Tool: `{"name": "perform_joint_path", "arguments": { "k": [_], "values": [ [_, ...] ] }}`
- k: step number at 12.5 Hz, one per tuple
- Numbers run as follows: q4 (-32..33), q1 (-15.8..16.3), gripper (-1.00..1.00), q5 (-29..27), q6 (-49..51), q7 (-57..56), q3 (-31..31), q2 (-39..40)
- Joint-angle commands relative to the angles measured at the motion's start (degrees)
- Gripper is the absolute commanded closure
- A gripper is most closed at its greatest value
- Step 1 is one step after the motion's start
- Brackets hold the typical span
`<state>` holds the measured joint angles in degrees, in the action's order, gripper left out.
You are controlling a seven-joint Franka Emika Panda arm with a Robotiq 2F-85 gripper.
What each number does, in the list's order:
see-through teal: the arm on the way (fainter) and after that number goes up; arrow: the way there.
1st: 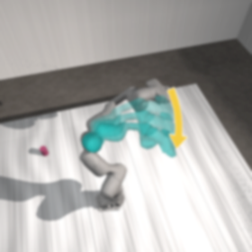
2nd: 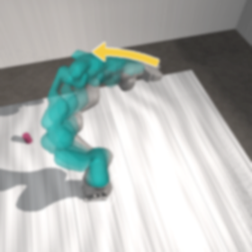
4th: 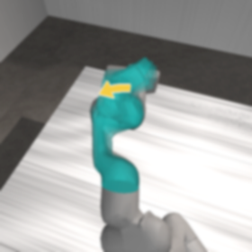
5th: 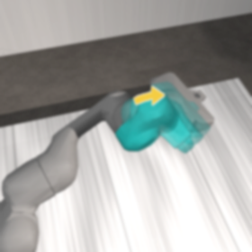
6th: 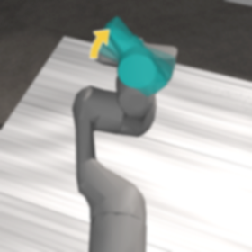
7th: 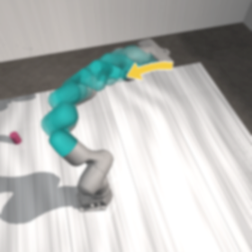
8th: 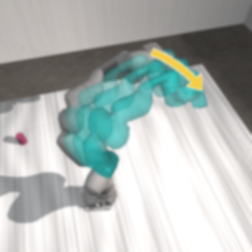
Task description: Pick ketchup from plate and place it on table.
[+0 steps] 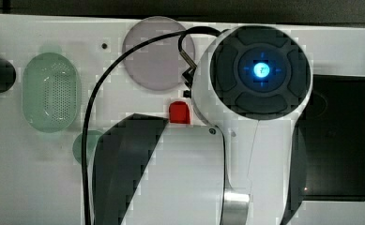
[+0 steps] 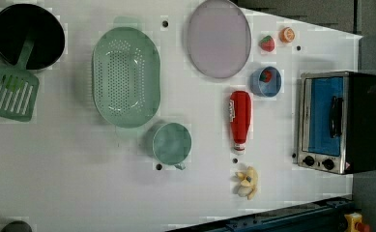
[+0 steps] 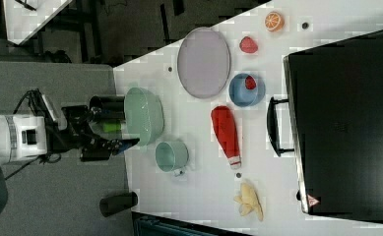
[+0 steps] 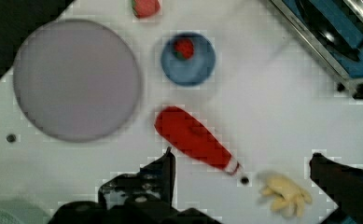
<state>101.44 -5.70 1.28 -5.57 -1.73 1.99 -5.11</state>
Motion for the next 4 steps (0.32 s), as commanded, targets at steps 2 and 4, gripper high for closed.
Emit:
{"name": "perform_joint_path", "arguments": {
  "k": [2,4],
  "values": [
    [0.12,0.40,-1.00,-0.28,3.22,2.19,0.61,1.52],
    [0.36,0.40,-1.00,-0.28,3.23,2.19,0.61,1.56]
  ]
}}
